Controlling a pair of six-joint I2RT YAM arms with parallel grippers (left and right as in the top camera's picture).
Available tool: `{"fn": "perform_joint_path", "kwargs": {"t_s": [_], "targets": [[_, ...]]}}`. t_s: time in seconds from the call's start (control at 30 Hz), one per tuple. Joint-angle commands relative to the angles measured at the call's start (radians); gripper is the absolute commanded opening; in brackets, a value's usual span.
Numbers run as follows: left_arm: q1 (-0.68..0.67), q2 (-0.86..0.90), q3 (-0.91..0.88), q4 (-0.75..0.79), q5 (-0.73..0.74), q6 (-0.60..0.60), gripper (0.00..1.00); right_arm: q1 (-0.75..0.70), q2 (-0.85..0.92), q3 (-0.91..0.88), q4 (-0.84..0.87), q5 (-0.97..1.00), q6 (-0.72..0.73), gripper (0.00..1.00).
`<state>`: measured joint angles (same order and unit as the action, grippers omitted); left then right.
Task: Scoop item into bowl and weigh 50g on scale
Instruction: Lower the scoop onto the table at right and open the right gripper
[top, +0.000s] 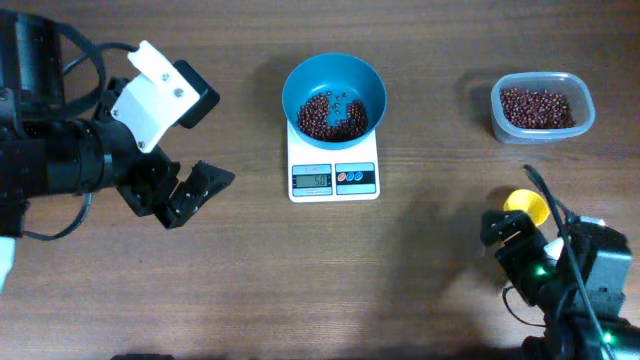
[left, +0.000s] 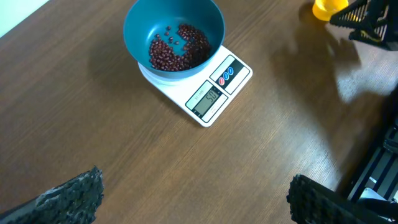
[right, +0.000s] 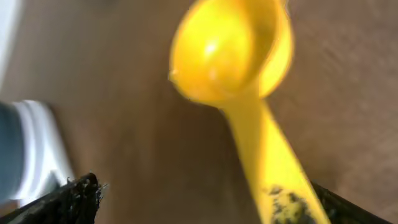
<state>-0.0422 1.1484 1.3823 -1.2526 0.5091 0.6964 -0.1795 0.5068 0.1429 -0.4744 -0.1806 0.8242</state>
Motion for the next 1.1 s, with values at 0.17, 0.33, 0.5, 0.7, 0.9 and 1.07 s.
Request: {"fn": "perform_joint_path", "kwargs": {"t_s": [0.17, 0.33, 0.5, 0.7, 0.9, 1.07], "targets": [[-0.001, -0.002, 0.005, 0.002, 0.014, 0.016, 0.99, 0.003, 0.267, 0.117, 0.024, 0.09, 0.004, 0.99], [-0.001, -0.002, 0.005, 0.002, 0.014, 0.016, 0.99, 0.003, 0.349, 0.349, -0.235, 0.241, -0.005, 0.99], [-0.001, -0.002, 0.005, 0.002, 0.014, 0.016, 0.99, 0.003, 0.365, 0.542, -0.312, 0.297, -0.068, 0.99], [-0.001, -0.002, 0.005, 0.002, 0.014, 0.016, 0.99, 0.003, 0.37, 0.557, -0.298, 0.12, -0.068, 0.99], [-0.001, -0.002, 0.005, 0.002, 0.014, 0.016, 0.99, 0.003, 0.323, 0.557, 0.158, -0.153, -0.094, 0.99], [-0.001, -0.002, 0.005, 0.002, 0.014, 0.016, 0.99, 0.003, 0.322, 0.557, 0.142, -0.149, -0.091, 0.99]]}}
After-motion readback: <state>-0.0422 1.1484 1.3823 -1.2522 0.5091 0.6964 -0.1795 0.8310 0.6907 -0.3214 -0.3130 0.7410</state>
